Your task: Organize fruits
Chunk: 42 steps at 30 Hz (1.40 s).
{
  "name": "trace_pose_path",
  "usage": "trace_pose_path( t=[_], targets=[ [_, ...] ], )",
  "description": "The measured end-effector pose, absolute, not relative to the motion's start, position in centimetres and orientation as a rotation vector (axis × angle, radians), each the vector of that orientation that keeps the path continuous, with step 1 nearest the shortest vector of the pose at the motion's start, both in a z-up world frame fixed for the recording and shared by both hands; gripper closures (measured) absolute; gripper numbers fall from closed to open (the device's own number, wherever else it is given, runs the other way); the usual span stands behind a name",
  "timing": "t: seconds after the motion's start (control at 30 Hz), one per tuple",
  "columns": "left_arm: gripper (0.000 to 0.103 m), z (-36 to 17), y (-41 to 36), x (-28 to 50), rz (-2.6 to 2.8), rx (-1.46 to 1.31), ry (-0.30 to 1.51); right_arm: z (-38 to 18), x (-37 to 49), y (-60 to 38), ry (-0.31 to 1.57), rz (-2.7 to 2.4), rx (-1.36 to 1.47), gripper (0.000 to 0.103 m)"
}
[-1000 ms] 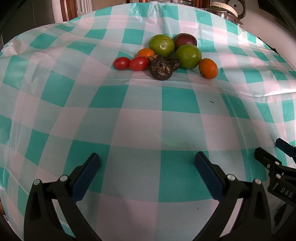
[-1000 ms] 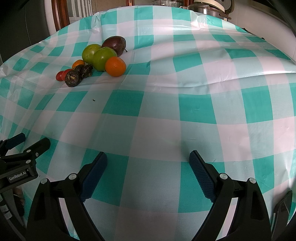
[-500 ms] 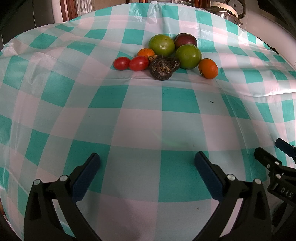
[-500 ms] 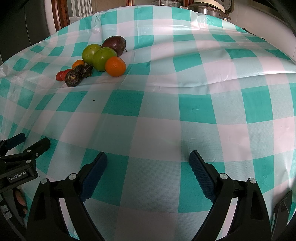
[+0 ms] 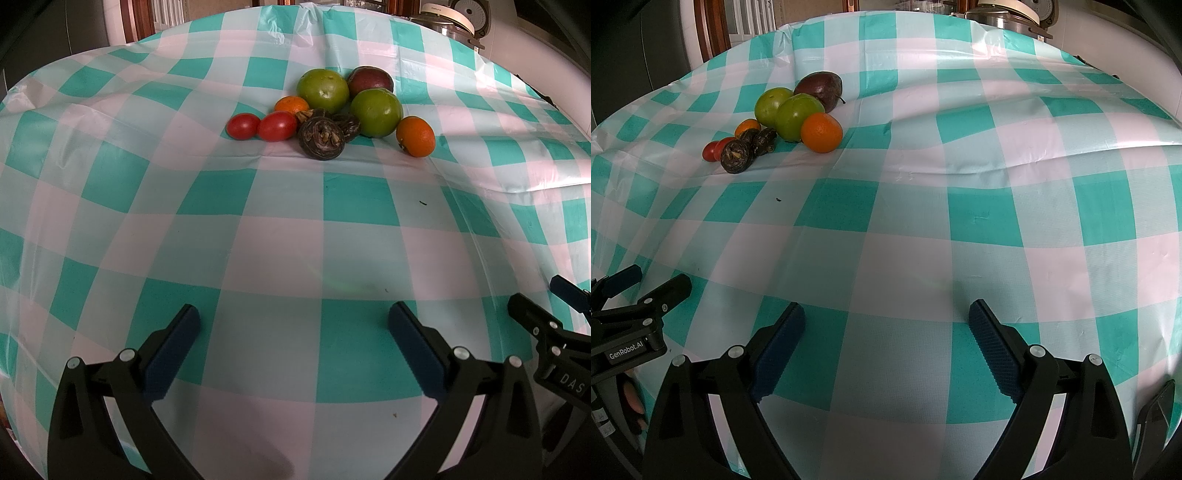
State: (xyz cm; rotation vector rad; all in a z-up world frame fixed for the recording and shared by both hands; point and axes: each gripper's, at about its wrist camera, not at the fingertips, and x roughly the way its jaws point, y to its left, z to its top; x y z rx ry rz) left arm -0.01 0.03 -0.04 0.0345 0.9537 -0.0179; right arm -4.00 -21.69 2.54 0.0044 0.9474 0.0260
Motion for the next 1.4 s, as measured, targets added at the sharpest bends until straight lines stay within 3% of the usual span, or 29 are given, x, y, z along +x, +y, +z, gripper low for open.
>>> trace_pose_path(
  t=[0.53, 0.9, 1.07, 1.13, 1.23, 1.27, 1.4],
  targets=[
    [0.001, -0.1, 0.1, 0.1, -0.027, 0.040, 0.963, 2.4, -3.5, -21.1, 0.974, 0.032, 0.002, 0.016],
    [0.001, 0.5, 3.7, -0.3, 0.083, -0.115, 0.936, 3.1, 7.6, -17.3, 0.907, 0.225, -0.084, 0.017],
    [0.001, 0.8, 3.9, 0.0, 0.021, -0.137, 0.939, 2.7, 11.6, -16.1, 0.918, 0.257, -0.145, 0.034],
    [0.001, 0.8, 3.6, 0.9, -0.007, -0.134, 0.941, 2.6, 12.8, -16.1, 0.924, 0.278, -0.139, 0.037],
    [0.001, 0.9, 2.6, 2.6, -0.004, -0.107, 0.944, 2.6, 13.5, -16.4, 0.925, 0.318, -0.131, 0.052],
    [0.001, 0.9, 2.0, 3.6, -0.011, -0.091, 0.950, 2.7, 13.3, -16.5, 0.916, 0.330, -0.130, 0.063],
    [0.001, 1.0, 0.3, 7.1, -0.025, -0.092, 0.936, 3.4, 10.7, -18.9, 0.868, 0.309, -0.064, 0.063]
  ],
)
